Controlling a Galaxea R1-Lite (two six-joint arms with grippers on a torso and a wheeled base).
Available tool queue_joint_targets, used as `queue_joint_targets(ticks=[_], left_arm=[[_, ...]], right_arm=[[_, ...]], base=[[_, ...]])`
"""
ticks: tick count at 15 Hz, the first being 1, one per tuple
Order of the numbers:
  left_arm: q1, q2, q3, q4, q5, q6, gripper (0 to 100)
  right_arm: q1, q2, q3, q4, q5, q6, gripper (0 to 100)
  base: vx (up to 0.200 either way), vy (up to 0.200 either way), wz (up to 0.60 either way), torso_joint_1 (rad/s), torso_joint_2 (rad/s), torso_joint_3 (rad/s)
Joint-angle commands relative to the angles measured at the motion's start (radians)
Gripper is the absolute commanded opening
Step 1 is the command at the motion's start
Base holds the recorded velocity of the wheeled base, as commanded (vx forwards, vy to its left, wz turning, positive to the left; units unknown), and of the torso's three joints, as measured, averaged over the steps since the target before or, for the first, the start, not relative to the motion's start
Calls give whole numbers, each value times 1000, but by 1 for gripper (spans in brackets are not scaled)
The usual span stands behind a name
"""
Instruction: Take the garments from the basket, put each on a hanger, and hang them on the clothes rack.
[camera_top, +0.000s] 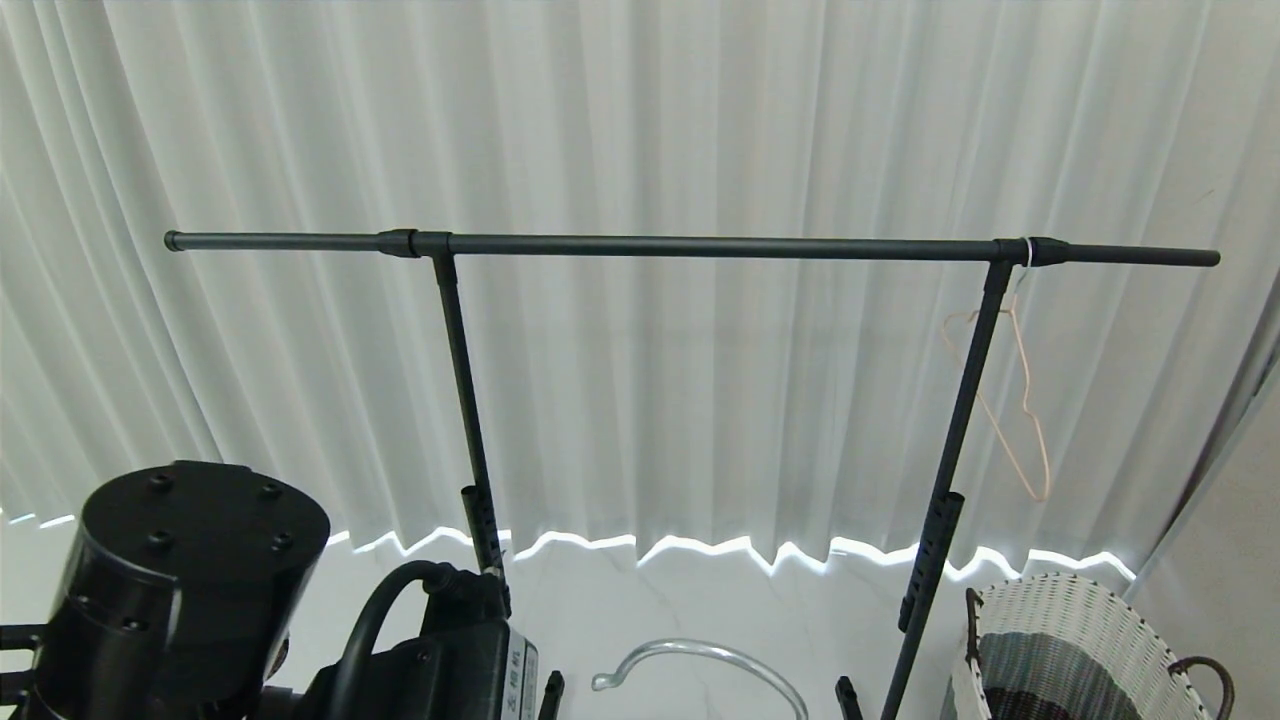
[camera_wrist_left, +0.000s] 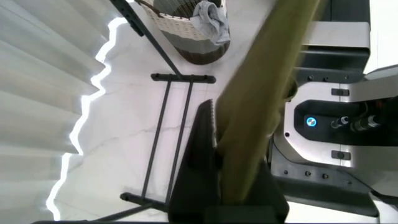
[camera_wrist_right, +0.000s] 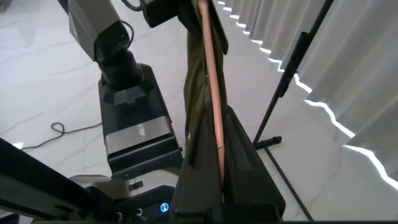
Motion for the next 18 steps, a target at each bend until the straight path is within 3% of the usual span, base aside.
queue_joint_targets(ticks=[1,5,6,9,13,16,18], left_arm=[[0,0,2,-1,0,-1,0],[0,-3,3,-1,3,-1,0],[1,-3,3,-1,3,-1,0],[9,-6,17,-1,16,1,0],[12,-25,42,-1,146,1,0],[47,-22,48,-1,327,-16,0],[76,-22,42,-1,427,-86,0]], right_arm=[[1,1,0,-1,0,0,0],[1,-3,7,0,0,-11,0],[1,-3,10,0,0,-22,100],[-20,-5,12,3,-9,-28,100],[-145,1,13,8,-34,-58,100],[-174,6,26,30,-35,-69,100],[-178,26,26,45,-37,-68,100]], base=[[0,0,0,0,0,0],[0,0,0,0,0,0],[0,0,0,0,0,0],[0,0,0,0,0,0],[0,0,0,0,0,0],[0,0,0,0,0,0],[0,0,0,0,0,0]])
